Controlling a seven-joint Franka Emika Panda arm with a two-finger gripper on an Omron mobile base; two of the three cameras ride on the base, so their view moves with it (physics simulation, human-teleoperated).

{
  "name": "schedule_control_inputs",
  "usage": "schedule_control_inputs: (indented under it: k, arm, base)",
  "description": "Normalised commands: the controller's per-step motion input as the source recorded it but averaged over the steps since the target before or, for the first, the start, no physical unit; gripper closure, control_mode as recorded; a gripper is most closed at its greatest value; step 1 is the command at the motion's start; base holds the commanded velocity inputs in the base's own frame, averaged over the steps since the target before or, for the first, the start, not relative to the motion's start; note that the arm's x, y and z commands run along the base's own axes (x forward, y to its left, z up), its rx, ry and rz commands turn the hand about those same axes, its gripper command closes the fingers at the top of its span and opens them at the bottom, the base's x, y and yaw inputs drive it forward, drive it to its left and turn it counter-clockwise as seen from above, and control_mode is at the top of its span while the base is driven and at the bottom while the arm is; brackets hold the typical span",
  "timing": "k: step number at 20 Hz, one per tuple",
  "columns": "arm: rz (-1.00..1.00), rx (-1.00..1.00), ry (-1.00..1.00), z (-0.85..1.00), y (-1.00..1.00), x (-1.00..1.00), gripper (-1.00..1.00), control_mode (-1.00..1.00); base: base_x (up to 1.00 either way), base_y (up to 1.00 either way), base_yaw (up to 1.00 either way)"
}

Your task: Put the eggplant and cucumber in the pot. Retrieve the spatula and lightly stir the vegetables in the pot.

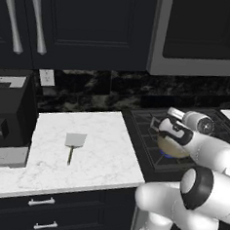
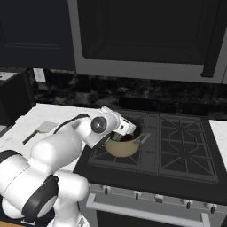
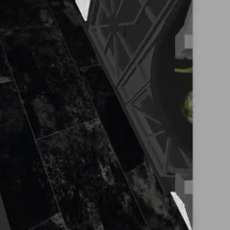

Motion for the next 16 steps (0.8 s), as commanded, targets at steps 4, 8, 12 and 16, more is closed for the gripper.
schedule_control_inputs:
  k: [4,8,12,16]
  arm:
    - [0.00,0.12,0.22,1.00,0.01,-0.57,-1.00,-1.00]
    - [0.00,0.17,0.50,1.00,0.10,-0.59,-1.00,-1.00]
    - [0.00,0.11,0.46,0.92,0.21,-0.80,-1.00,-1.00]
    - [0.04,0.00,0.36,0.18,0.57,-0.99,-1.00,-1.00]
  base:
    - [0.00,0.00,0.00]
    - [0.00,0.00,0.00]
    - [0.00,0.00,0.00]
    - [0.00,0.00,0.00]
